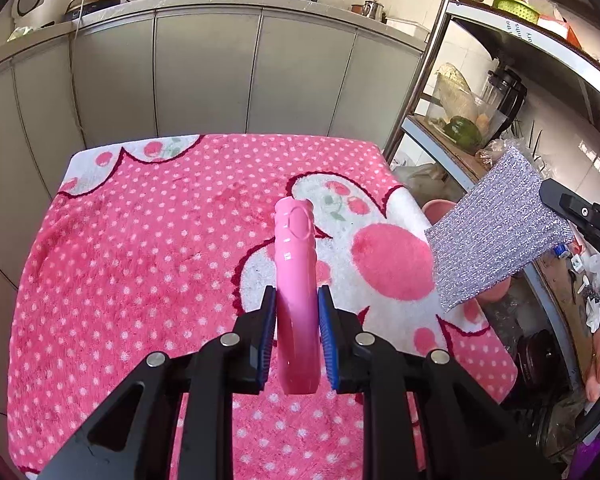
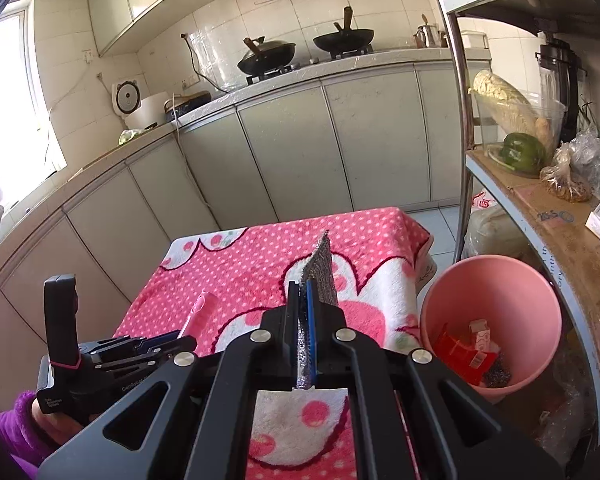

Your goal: Collect trash

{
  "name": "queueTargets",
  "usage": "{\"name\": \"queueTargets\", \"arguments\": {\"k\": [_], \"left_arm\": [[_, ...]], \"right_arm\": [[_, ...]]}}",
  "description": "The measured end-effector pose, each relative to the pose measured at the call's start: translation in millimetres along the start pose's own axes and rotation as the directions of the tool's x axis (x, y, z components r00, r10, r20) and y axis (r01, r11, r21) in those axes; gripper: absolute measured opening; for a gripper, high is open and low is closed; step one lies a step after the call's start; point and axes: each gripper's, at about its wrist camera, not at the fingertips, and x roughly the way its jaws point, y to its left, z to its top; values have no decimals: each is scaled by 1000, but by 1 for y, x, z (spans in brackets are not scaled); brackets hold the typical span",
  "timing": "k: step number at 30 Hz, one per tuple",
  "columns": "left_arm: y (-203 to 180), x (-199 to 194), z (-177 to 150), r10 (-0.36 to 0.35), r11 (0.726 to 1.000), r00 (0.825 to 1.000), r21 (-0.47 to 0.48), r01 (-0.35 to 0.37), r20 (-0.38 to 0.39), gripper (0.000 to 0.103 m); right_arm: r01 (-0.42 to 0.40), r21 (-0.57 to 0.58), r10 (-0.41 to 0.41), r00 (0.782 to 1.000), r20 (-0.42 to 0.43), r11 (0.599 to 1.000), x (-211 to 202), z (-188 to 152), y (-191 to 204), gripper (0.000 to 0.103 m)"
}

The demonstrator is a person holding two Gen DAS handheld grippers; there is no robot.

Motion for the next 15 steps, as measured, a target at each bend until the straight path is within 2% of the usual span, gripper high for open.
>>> {"name": "queueTargets", "arguments": {"k": [15], "left_arm": [[-53,4,28,-72,991,997,117,67,39,20]], "right_arm": [[88,48,-91,993,72,995,-29,16,-44,4]]}}
